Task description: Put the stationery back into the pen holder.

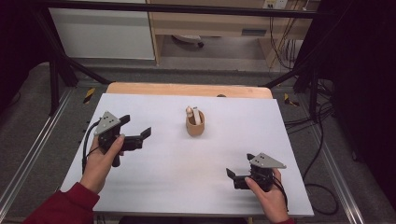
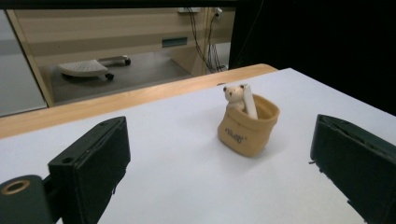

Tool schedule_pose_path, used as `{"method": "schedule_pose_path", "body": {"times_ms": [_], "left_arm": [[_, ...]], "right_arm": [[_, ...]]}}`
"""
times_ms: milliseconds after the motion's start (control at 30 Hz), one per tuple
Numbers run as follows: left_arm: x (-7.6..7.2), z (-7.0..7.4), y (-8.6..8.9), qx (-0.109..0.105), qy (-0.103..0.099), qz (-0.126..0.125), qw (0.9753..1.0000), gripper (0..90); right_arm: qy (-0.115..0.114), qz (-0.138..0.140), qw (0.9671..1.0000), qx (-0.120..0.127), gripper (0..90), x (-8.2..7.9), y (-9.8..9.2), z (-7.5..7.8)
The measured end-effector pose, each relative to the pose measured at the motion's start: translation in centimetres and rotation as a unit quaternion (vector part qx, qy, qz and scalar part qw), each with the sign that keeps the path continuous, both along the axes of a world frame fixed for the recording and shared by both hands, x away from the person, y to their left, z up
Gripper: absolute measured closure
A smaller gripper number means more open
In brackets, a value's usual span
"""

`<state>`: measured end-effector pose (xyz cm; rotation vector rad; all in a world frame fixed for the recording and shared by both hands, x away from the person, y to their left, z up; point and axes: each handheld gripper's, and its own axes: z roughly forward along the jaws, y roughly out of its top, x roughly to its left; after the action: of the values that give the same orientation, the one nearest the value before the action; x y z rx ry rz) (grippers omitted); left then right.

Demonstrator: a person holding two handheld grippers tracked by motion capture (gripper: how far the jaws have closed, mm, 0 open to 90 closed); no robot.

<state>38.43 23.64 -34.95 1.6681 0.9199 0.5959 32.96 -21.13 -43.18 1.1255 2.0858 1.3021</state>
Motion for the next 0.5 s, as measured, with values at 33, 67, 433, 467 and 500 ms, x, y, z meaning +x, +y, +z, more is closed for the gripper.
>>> {"method": "schedule_pose_path", "body": {"times_ms": [33, 67, 433, 467, 500], "left_arm": [[-0.2, -0.2, 0.2, 0.0, 0.001, 0.001, 1.0, 5.2], [-0.4, -0.4, 0.4, -0.002, 0.001, 0.003, 1.0, 5.2], [-3.6, -5.0, 2.4, 0.009, 0.023, 0.015, 0.9996, 6.0], [-3.9, -5.3, 2.5, 0.009, 0.024, 0.017, 0.9995, 6.0], [-4.4, -5.8, 2.6, 0.021, 0.025, 0.02, 0.9993, 6.0]], "right_arm": [[-0.001, 0.0, 1.0, 0.0, 2.1, 0.0, 0.0, 0.0], [-0.001, 0.0, 1.0, 0.0, 2.1, 0.0, 0.0, 0.0], [-0.003, -0.01, 0.9999, -0.006, 2.5, 0.1, -0.5, 0.0], [-0.004, -0.012, 0.9999, -0.009, 2.6, 0.2, -0.6, 0.0], [-0.003, -0.016, 0.9998, -0.011, 2.7, 0.2, -0.6, 0.0]]}}
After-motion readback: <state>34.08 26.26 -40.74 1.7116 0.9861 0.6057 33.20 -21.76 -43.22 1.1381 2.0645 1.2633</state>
